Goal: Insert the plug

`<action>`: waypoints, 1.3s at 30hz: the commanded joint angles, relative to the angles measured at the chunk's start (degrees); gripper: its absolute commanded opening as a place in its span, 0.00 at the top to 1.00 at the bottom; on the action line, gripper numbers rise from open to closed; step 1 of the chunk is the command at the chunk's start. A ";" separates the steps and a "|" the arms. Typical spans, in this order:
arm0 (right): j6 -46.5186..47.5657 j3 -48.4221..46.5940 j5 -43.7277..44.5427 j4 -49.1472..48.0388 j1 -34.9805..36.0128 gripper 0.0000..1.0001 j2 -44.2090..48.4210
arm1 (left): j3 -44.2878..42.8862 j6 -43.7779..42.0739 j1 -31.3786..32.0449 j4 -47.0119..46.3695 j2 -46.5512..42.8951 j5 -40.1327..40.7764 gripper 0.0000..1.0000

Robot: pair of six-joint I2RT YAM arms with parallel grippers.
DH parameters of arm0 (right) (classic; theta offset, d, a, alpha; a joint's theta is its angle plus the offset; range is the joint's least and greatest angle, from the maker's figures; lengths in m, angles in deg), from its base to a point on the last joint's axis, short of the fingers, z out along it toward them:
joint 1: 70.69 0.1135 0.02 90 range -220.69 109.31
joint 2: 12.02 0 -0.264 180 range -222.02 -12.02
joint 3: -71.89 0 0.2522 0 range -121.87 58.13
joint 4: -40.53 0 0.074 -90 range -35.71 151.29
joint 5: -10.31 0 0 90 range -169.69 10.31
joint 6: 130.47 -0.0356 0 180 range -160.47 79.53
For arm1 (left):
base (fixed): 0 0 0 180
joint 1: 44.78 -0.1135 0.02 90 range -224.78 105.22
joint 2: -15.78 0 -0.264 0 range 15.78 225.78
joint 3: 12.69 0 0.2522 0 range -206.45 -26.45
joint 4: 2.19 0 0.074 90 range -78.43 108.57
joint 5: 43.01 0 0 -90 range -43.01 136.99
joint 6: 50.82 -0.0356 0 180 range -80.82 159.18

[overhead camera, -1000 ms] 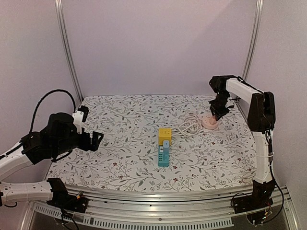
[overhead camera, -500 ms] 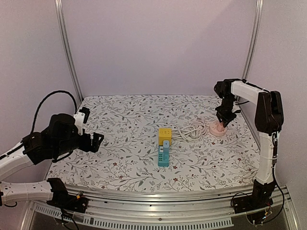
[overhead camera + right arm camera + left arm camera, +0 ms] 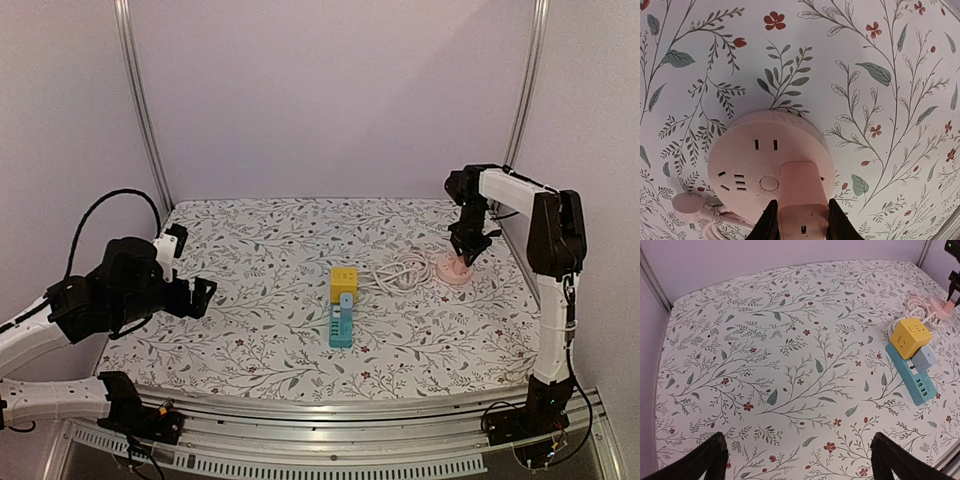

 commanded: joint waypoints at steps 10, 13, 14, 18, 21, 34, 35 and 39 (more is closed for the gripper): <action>-0.28 15.44 0.76 -2.45 -0.04 1.00 -8.07 | 0.66 -0.85 -0.72 -0.78 0.49 0.18 0.01; 1.46 14.77 1.28 -2.98 -0.05 1.00 -5.51 | 0.57 -0.87 -0.72 -0.92 0.39 0.21 0.01; 2.22 14.17 1.35 -3.00 -0.08 0.97 -4.97 | 0.50 -0.90 -0.72 -0.96 0.39 0.14 0.01; 4.48 12.54 1.64 -3.58 -0.09 0.60 -0.64 | -0.05 -1.27 -0.72 -0.96 0.64 0.41 0.01; 6.76 12.14 2.10 -4.78 -0.08 0.30 2.93 | -1.08 -1.42 -0.72 -0.97 1.16 1.07 0.00; 15.19 11.50 5.35 -4.89 -0.08 0.01 17.19 | -6.61 -0.95 -0.81 -2.01 4.47 2.10 0.01; 15.95 11.80 5.13 -5.37 -0.08 0.01 18.38 | -7.05 -0.91 -0.81 -2.02 4.79 2.05 0.01; 19.75 13.73 2.70 -9.00 -0.10 0.01 21.90 | -8.69 -0.76 -0.81 -1.99 6.10 2.06 0.01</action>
